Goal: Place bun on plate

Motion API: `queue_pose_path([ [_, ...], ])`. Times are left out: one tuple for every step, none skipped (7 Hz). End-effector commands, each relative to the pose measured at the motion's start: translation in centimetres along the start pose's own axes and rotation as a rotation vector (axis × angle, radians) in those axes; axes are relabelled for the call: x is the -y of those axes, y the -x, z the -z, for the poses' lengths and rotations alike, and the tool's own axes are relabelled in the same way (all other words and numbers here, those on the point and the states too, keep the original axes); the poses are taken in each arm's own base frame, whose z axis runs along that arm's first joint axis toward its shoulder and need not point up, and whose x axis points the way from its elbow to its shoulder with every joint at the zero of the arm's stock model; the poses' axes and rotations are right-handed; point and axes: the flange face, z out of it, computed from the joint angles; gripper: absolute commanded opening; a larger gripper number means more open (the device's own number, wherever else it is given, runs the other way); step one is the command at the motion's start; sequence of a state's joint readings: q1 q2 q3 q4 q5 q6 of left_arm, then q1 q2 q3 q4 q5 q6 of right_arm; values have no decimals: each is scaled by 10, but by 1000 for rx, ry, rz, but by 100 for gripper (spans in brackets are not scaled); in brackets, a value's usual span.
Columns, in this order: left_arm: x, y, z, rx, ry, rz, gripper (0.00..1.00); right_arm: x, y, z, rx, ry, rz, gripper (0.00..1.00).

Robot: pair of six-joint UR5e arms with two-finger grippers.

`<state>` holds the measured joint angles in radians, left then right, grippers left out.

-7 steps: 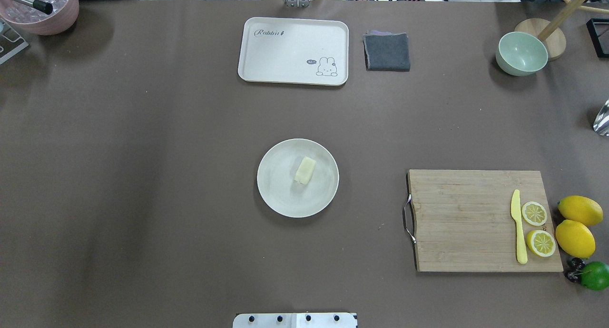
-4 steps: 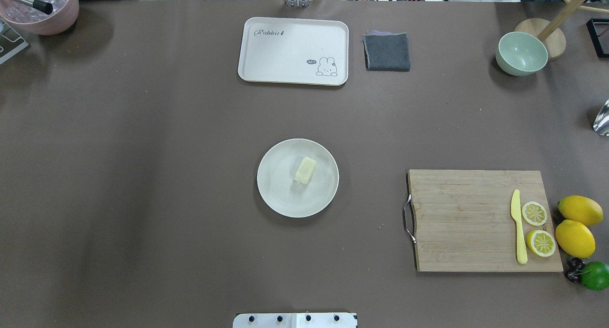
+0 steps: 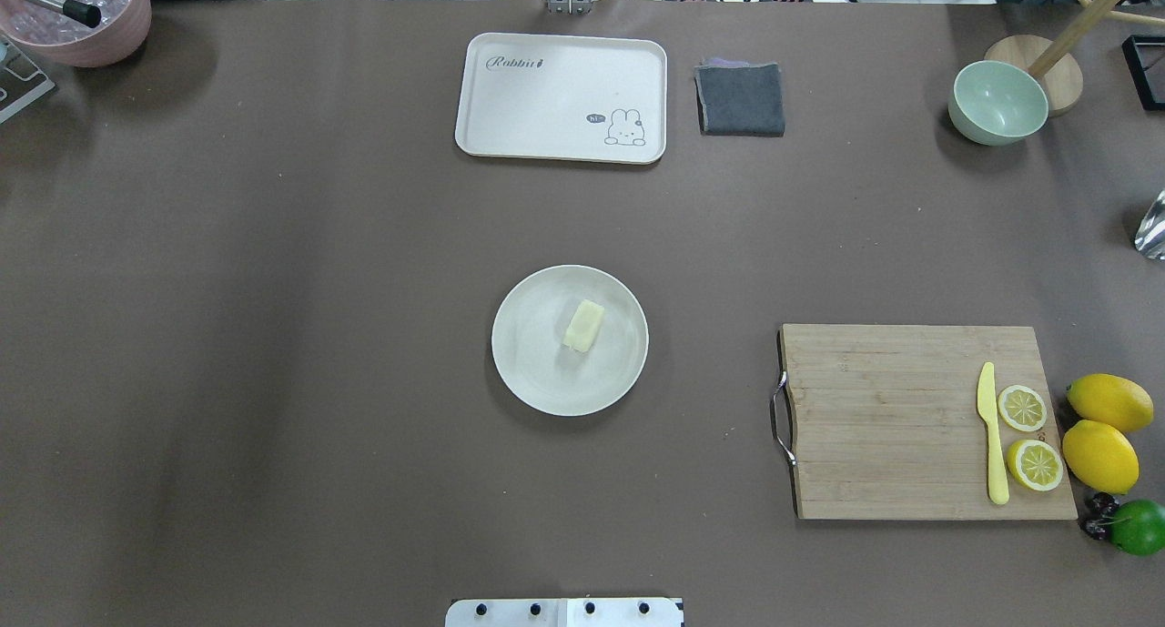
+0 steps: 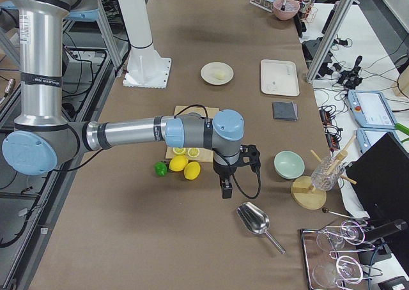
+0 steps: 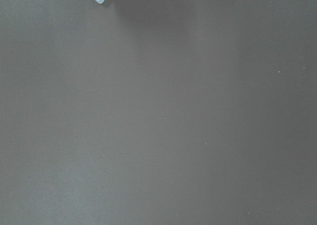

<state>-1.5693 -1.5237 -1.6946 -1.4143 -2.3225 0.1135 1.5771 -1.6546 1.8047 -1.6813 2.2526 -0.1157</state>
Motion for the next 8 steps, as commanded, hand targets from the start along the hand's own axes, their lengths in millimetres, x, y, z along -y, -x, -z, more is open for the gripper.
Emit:
queue_pose_path([
  [1, 0, 0, -1, -1, -3, 98, -2, 1, -7, -8, 13, 10, 100],
  [1, 0, 0, 0, 0, -2, 98, -1, 1, -6, -16, 11, 13, 100],
  [1, -2, 3, -1, -8, -5, 98, -1, 3, -5, -5, 8, 16, 100],
  [1, -2, 2, -1, -6, -5, 98, 0, 3, -5, -7, 7, 17, 100],
  [2, -3, 3, -1, -8, -7, 98, 0, 4, -4, -9, 5, 19, 100],
  [2, -4, 4, 0, -9, -8, 98, 1, 6, -2, -6, 1, 22, 100],
  [2, -4, 5, 0, -11, -10, 98, 3, 6, -1, -5, -2, 24, 100],
  [2, -4, 5, 0, -11, -10, 98, 2, 6, -2, -3, 1, 22, 100],
])
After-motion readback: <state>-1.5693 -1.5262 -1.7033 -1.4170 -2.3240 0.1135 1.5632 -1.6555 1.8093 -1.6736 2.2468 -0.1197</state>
